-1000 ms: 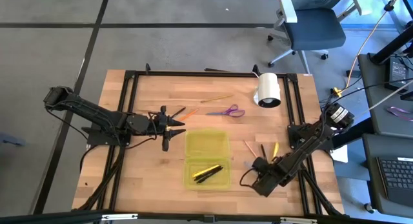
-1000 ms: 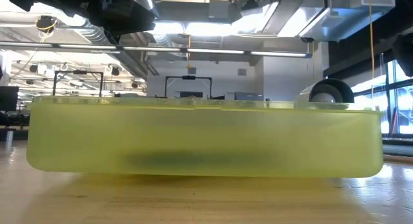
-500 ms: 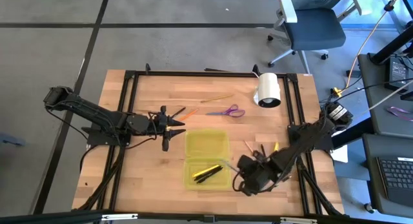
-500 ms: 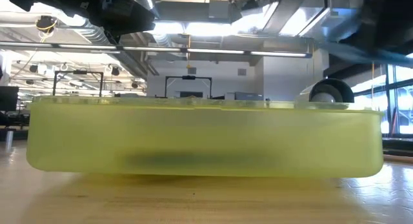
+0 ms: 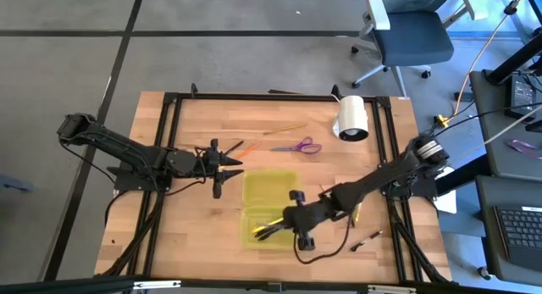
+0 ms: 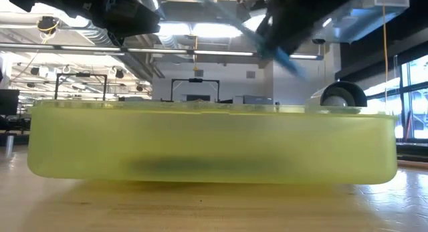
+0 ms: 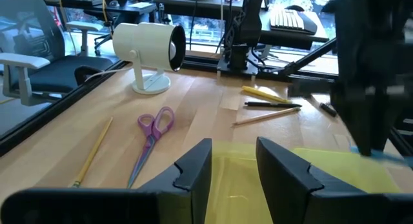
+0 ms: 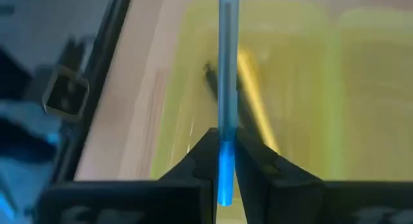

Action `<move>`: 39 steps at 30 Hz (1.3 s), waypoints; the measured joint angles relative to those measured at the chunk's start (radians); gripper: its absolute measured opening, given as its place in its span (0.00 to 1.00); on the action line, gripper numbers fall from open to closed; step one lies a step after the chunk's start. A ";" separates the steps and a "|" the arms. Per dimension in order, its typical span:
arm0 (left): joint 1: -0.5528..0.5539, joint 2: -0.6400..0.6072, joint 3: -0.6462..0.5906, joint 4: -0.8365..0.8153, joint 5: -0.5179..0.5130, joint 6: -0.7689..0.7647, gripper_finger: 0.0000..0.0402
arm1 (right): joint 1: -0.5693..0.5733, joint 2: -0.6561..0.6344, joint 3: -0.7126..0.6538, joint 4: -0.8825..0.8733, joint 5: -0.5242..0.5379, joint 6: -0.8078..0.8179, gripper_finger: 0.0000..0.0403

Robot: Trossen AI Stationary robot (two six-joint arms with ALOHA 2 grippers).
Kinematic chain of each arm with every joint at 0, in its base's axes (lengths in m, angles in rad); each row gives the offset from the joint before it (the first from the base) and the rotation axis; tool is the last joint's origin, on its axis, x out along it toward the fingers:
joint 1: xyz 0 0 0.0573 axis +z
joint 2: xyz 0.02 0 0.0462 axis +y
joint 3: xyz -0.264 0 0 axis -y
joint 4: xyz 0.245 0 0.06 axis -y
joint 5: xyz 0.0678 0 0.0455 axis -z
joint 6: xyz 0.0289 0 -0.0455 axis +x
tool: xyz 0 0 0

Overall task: Pick & place school supplies into a supply box
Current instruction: Put the blue pen into the yellow supply box, then put the yellow pen into the yellow supply box

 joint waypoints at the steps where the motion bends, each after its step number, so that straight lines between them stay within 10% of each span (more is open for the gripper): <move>1: 0.000 0.000 0.000 -0.002 0.000 0.000 0.28 | 0.000 0.017 0.000 0.002 -0.021 -0.008 0.11; 39: 0.000 0.000 0.000 -0.028 0.002 -0.003 0.28 | -0.005 0.168 -0.001 0.013 -0.064 -0.178 0.24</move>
